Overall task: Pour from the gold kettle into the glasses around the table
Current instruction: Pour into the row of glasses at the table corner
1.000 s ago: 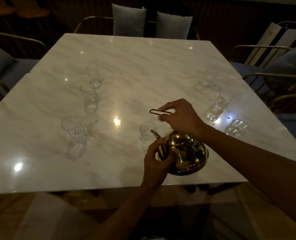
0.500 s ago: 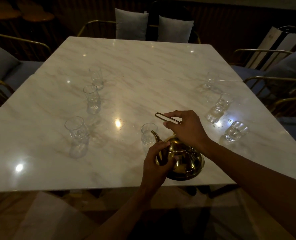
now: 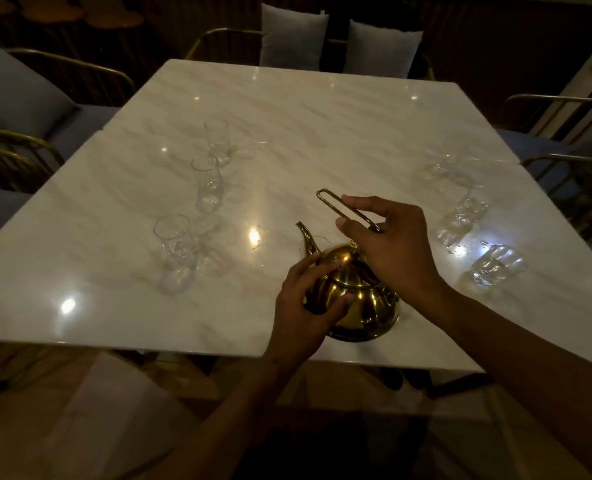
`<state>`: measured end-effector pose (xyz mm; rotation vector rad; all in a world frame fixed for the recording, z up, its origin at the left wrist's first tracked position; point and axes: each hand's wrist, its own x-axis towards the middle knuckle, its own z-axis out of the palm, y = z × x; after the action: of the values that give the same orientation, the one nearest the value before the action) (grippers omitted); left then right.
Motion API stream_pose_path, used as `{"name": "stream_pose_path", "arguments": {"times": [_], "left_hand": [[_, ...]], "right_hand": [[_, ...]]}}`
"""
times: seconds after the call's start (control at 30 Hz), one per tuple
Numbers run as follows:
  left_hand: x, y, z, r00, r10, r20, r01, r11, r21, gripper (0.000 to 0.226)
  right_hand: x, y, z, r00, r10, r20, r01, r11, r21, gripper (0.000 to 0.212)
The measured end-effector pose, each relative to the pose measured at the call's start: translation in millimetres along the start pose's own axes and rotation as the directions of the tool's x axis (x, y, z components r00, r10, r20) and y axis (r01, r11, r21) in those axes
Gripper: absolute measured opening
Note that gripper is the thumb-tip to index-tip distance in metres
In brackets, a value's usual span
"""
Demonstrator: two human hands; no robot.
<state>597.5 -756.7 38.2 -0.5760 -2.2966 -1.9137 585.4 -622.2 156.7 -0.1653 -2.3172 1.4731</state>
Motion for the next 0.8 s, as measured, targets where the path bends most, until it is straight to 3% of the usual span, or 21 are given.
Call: {"name": "stream_pose_path", "arguments": {"times": [0.47, 0.8], "left_hand": [[9, -24, -74, 0.993, -0.019, -0.113, 0.024, 0.999, 0.047, 0.052], [20, -59, -150, 0.998, -0.031, -0.047, 0.036, 0.994, 0.107, 0.052]], "right_hand": [[10, -11, 80, 0.993, -0.058, 0.099, 0.049, 0.995, 0.088, 0.032], [12, -29, 159, 0.999, -0.001, 0.039, -0.001, 0.999, 0.034, 0.033]]}}
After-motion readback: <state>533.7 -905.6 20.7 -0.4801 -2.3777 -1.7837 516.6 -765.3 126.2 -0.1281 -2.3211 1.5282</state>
